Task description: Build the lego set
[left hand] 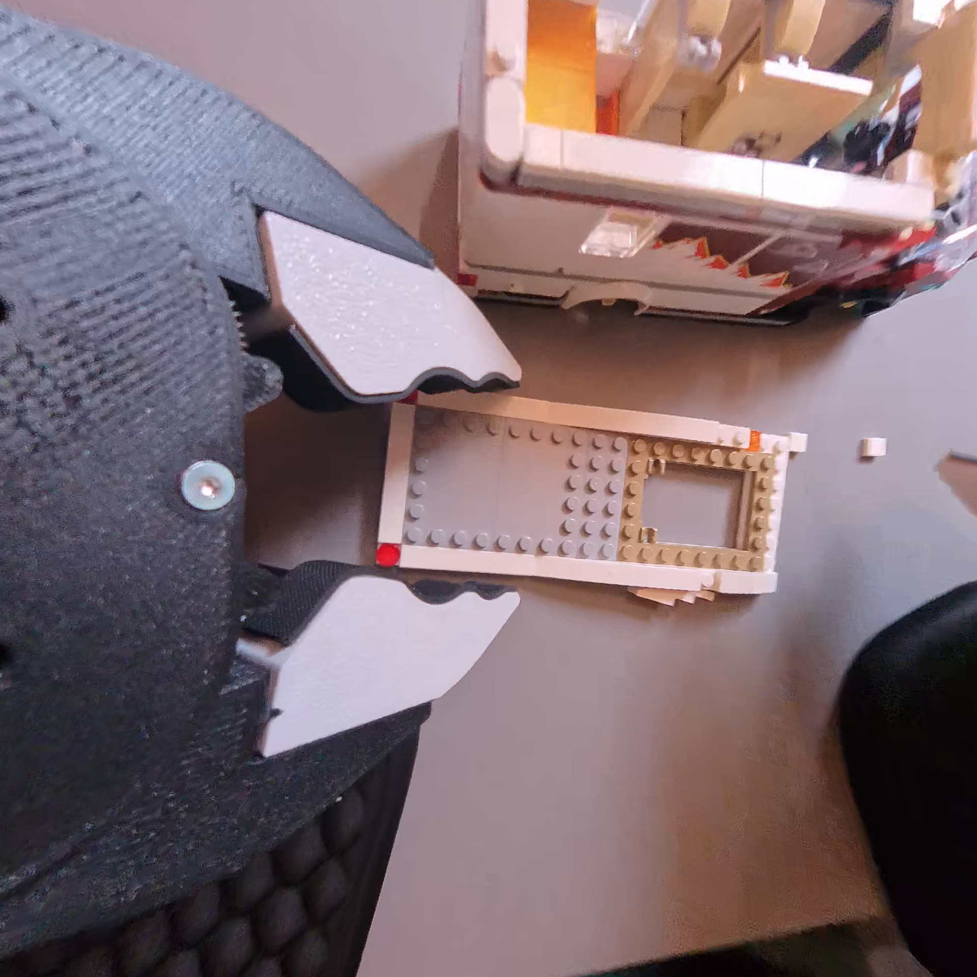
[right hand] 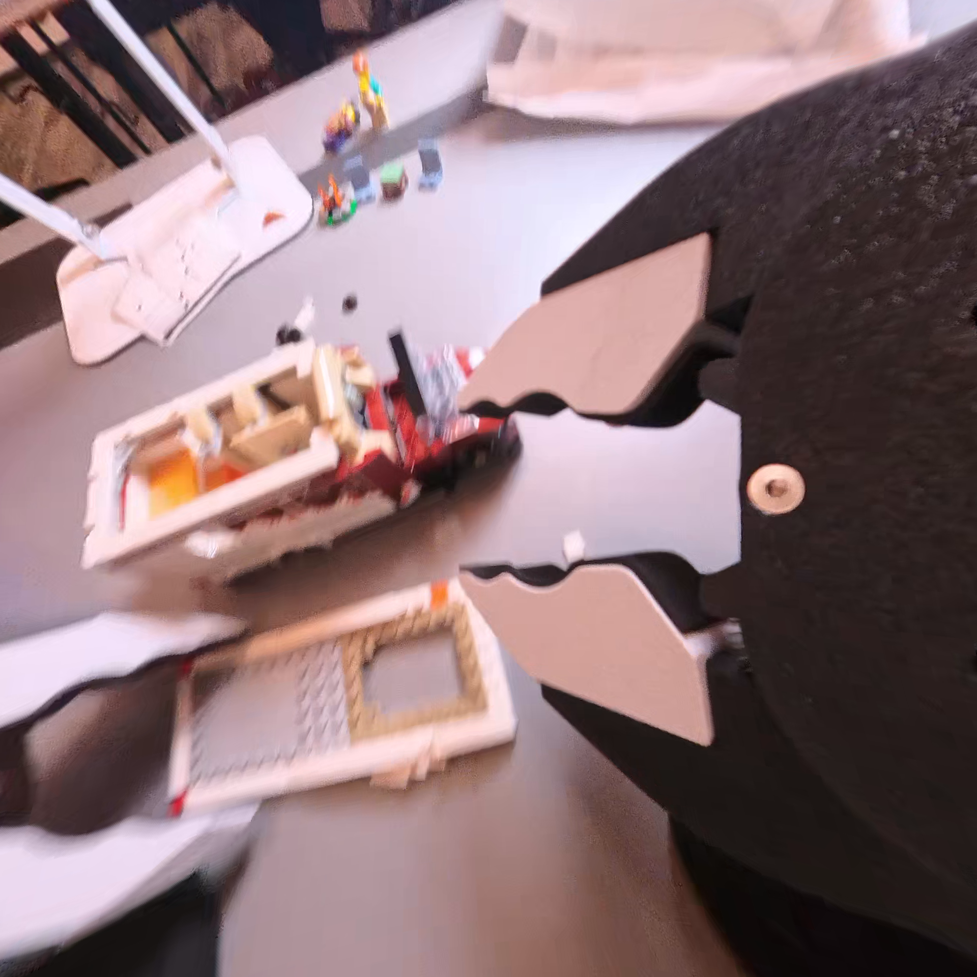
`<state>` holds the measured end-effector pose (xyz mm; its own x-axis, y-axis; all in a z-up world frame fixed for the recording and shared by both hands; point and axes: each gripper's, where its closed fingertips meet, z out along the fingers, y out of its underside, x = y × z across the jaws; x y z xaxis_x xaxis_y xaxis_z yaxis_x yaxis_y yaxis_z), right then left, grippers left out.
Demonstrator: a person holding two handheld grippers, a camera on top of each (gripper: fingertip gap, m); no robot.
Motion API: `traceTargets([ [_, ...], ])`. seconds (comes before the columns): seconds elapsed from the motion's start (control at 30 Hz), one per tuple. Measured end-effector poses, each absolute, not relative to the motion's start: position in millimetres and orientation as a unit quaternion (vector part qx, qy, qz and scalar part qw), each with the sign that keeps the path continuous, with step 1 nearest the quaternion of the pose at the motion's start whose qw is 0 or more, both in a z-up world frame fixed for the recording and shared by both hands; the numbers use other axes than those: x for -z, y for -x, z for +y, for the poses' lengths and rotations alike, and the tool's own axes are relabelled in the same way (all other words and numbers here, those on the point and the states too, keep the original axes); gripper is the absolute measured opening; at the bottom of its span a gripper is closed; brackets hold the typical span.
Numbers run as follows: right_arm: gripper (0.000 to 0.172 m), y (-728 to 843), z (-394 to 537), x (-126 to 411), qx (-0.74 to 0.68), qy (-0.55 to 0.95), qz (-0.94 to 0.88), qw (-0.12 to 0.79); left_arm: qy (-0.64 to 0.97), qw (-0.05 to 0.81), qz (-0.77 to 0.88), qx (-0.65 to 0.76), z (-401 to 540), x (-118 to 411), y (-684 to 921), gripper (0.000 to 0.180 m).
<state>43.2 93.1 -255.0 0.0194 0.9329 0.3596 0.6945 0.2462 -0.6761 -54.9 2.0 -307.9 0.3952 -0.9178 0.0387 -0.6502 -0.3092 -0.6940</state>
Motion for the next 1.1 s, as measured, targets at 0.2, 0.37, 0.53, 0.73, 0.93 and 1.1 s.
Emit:
traceTargets([
  [0.2, 0.093, -8, 142, 281, -0.195, 0.558, -0.747, 0.304, 0.780, 0.374, 0.446, 0.229, 13, 284, 80, 0.063],
  [0.37, 0.074, 11, 138, 301, -0.216, 0.538, -0.787, 0.213, 0.780, 0.399, 0.416, 0.243, 19, 282, 89, 0.059],
  [0.53, 0.074, -32, 156, 302, -0.183, 0.619, -0.728, 0.231, 0.777, 0.414, 0.410, 0.239, 24, 281, 90, 0.055],
  [0.73, 0.074, -126, 202, 301, -0.119, 0.793, -0.526, 0.284, 0.774, 0.437, 0.401, 0.222, 31, 274, 90, 0.053],
  [0.93, 0.074, -157, 247, 300, -0.086, 0.839, -0.432, 0.320, 0.772, 0.431, 0.406, 0.230, 27, 276, 79, 0.055],
  [1.1, 0.075, -144, 198, 259, -0.079, 0.770, -0.499, 0.390, 0.770, 0.413, 0.428, 0.231, 19, 284, 67, 0.060],
])
